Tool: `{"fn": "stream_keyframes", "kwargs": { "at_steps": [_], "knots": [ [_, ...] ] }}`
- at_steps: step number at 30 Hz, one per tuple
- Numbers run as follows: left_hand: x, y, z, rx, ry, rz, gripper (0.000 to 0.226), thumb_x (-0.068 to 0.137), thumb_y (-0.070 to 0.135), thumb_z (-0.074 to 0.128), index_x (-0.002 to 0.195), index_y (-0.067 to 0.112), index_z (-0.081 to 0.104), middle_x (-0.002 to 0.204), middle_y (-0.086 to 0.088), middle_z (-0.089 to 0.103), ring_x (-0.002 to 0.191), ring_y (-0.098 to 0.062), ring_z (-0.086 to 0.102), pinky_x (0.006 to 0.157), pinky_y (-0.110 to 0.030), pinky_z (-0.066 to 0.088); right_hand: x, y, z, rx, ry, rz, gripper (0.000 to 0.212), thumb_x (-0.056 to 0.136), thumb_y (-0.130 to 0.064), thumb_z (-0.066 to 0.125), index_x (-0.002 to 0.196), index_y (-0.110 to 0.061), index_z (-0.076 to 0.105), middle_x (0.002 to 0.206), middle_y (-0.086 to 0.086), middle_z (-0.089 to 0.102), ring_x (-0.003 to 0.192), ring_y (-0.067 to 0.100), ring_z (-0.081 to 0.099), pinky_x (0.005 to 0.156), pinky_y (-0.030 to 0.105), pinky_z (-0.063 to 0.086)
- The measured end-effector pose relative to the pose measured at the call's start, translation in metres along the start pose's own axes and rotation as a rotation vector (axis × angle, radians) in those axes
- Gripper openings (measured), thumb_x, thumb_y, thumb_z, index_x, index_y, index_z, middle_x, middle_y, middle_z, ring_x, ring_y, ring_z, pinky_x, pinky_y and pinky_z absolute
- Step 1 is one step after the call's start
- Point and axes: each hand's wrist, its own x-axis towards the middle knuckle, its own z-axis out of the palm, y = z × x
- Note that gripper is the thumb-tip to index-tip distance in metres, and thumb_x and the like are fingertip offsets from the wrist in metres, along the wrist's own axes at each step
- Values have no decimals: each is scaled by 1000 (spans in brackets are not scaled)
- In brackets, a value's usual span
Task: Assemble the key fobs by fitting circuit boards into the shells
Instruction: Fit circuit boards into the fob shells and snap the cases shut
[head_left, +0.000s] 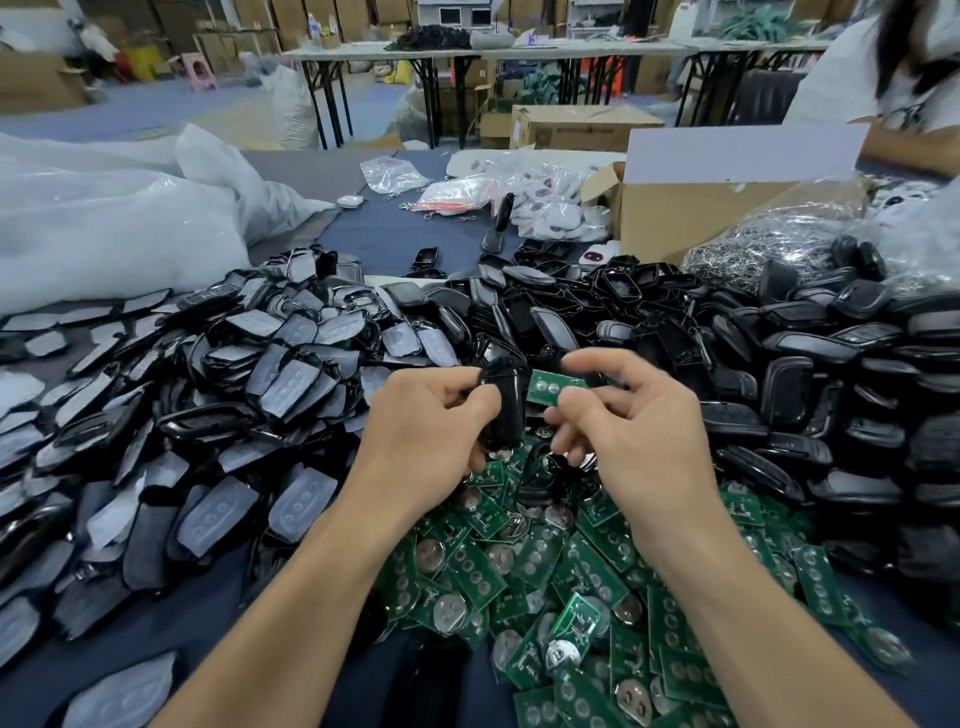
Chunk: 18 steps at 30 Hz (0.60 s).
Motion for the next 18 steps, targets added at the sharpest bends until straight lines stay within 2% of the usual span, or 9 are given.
{"fn": "stream_keyframes", "kwargs": {
  "at_steps": [3, 5, 7, 10, 13, 16, 18],
  "knots": [
    [0, 0, -1, -1, -63, 62, 25, 98, 25, 62, 80, 18, 78, 44, -1, 59, 39, -11, 51, 47, -24, 42, 0, 0, 3, 11, -87, 19, 16, 90, -7, 69, 90, -20, 77, 72, 10, 76, 57, 23, 68, 54, 26, 54],
    [1, -1, -3, -46, -97, 68, 25, 100, 24, 62, 83, 22, 81, 43, 5, 52, 41, -10, 46, 46, -21, 37, 0, 2, 2, -25, -107, 45, 14, 91, -6, 71, 95, -19, 75, 70, 11, 75, 58, 27, 68, 57, 31, 55],
    [1, -2, -5, -81, -138, 70, 30, 102, 26, 60, 80, 18, 78, 45, 8, 48, 44, -12, 43, 46, -20, 35, 0, 2, 1, 1, -130, 82, 14, 93, -5, 71, 100, -17, 73, 72, 13, 76, 60, 30, 68, 58, 33, 55],
    [-1, 0, -6, -144, -211, 68, 33, 100, 34, 56, 83, 16, 77, 57, 10, 59, 51, -13, 52, 50, -24, 41, 0, 1, 3, 61, -119, 95, 13, 93, 0, 69, 95, -12, 75, 72, 16, 74, 58, 26, 68, 53, 28, 53],
    [-4, 4, -5, -214, -285, 74, 21, 97, 18, 62, 102, 28, 81, 79, 6, 75, 63, -15, 65, 58, -25, 52, 0, 1, 3, 91, -65, 87, 19, 92, 2, 68, 84, -13, 78, 69, 15, 73, 55, 23, 67, 50, 24, 51],
    [-5, 6, -1, -288, -246, 35, 55, 95, -1, 65, 138, 33, 65, 82, -3, 79, 66, -22, 75, 63, -25, 59, 0, 0, 5, 79, -24, 71, 25, 91, -1, 68, 82, -22, 79, 67, 12, 73, 55, 21, 66, 50, 24, 50],
    [-8, 10, 4, -306, -186, 49, 64, 95, -1, 67, 141, 41, 59, 80, -4, 80, 70, -24, 78, 68, -27, 62, 0, 0, 5, 75, -7, 71, 22, 93, -5, 69, 81, -21, 77, 69, 12, 73, 57, 23, 67, 51, 25, 50]
  ]
}}
